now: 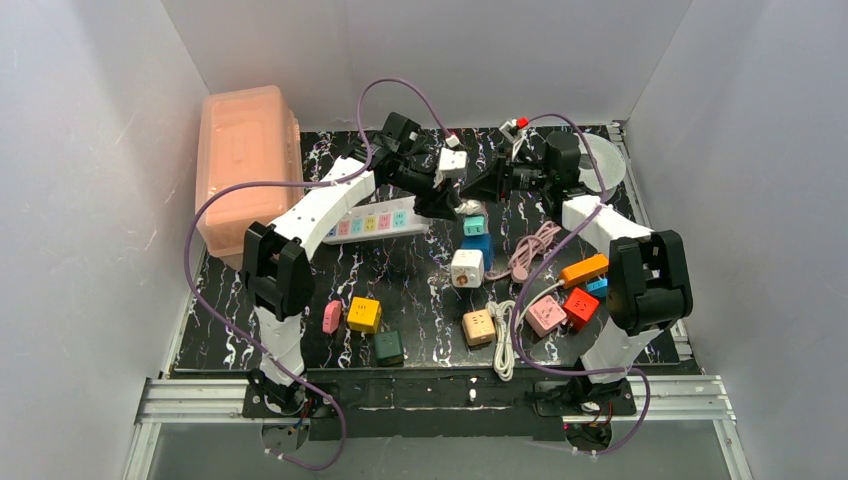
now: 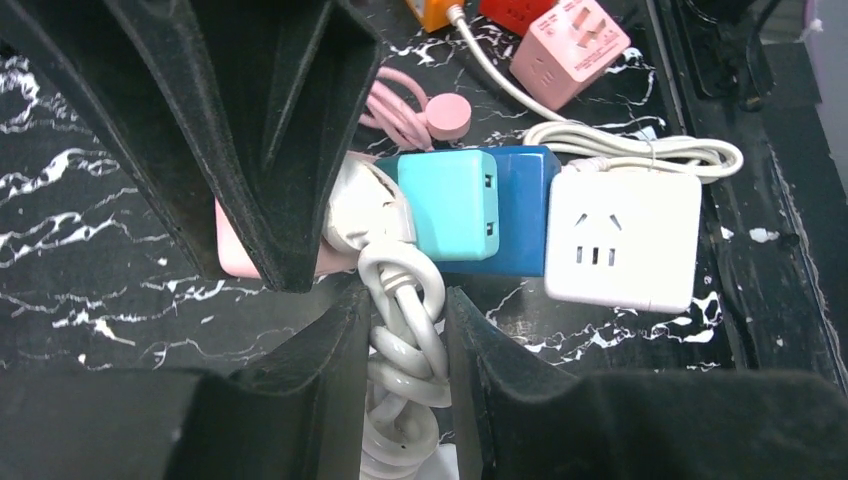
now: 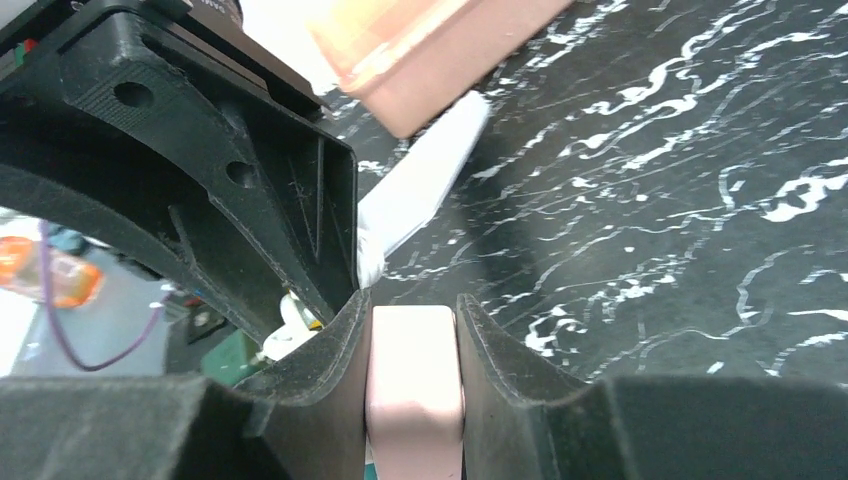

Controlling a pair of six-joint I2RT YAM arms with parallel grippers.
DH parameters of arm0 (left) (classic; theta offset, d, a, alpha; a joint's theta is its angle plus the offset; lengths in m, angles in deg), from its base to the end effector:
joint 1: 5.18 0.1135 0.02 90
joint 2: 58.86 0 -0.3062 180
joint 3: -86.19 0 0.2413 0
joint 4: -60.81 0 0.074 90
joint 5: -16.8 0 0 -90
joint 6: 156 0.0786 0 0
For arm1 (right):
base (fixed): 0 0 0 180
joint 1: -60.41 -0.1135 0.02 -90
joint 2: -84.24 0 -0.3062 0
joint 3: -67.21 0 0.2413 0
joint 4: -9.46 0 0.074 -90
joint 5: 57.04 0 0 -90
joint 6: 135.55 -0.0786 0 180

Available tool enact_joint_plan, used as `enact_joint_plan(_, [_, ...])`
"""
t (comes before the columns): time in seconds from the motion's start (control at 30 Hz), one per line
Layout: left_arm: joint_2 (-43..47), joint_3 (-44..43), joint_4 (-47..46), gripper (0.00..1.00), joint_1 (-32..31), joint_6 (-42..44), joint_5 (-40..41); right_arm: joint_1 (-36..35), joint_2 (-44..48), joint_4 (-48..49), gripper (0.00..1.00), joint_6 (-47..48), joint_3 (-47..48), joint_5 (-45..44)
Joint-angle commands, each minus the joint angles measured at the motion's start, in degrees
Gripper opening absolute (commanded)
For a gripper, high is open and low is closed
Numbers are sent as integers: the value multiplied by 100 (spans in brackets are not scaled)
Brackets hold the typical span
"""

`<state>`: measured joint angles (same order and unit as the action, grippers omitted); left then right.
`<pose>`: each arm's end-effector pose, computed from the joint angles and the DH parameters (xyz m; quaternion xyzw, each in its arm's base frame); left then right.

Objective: Pull the plug off the socket
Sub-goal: Remove the plug from the socket, then place the plug at the center of the board.

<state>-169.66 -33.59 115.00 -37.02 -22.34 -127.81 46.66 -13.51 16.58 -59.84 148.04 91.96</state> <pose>0.3496 -0.2925 0.3526 0.6412 0.5426 -0.3870 0.3804 0.3773 0.1617 0.3272 -0.3140 0.6672 0.5013 0.4527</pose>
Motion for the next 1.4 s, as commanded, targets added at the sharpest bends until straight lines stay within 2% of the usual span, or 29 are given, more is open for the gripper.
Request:
enact_joint_plan(0.0, [1330, -527, 1527, 0, -389, 1083, -2098, 673, -266, 2003, 1, -1035, -462, -274])
enact_joint_plan(0.07, [1365, -372, 1438, 0, -360, 1151, -1977, 724, -250, 2266, 1, -1329, -436, -48])
enact_joint_plan(0.23, [1290, -208, 1171, 0, -238, 1171, -1727, 672, -66, 1817, 1, -1208, -261, 174])
enact_joint_plan(0.4, [1158, -412, 1215, 0, -196, 1127, -1864, 593, 98, 295, 1, -32, -4, -411])
enact_joint_plan(0.5, [1154, -482, 1214, 0, -200, 1063, -1880, 594, -81, 8, 1, -44, 192, -623])
enact_joint_plan(0.57, [1191, -472, 1234, 0, -201, 1062, -1809, 593, -323, -673, 1, 44, 519, -897])
enact_joint_plan(0.67, [1268, -471, 1447, 0, -200, 1209, -1760, 561, -697, -1501, 1, 304, 950, -1702])
enact_joint_plan(0.77, [1401, -233, 1391, 0, -200, 1155, -1547, 558, -1028, -1903, 1, 286, 1166, -2203])
enact_joint_plan(0.87, [1652, 535, 22, 0, -165, -15, -618, 558, -970, -1594, 1, 128, 905, -2088])
enact_joint_plan(0.97, [1714, 1120, -1129, 0, 145, -502, -51, 559, -687, -845, 1, -16, 381, -1812])
enact_joint_plan(1.17, [722, 564, -1297, 0, 755, -722, 1056, 559, -417, -724, 1, -70, 214, -1364])
enact_joint_plan(1.37, [-47, 560, -1799, 0, 832, -601, 2010, 542, -65, -317, 1, -472, -102, -1223])
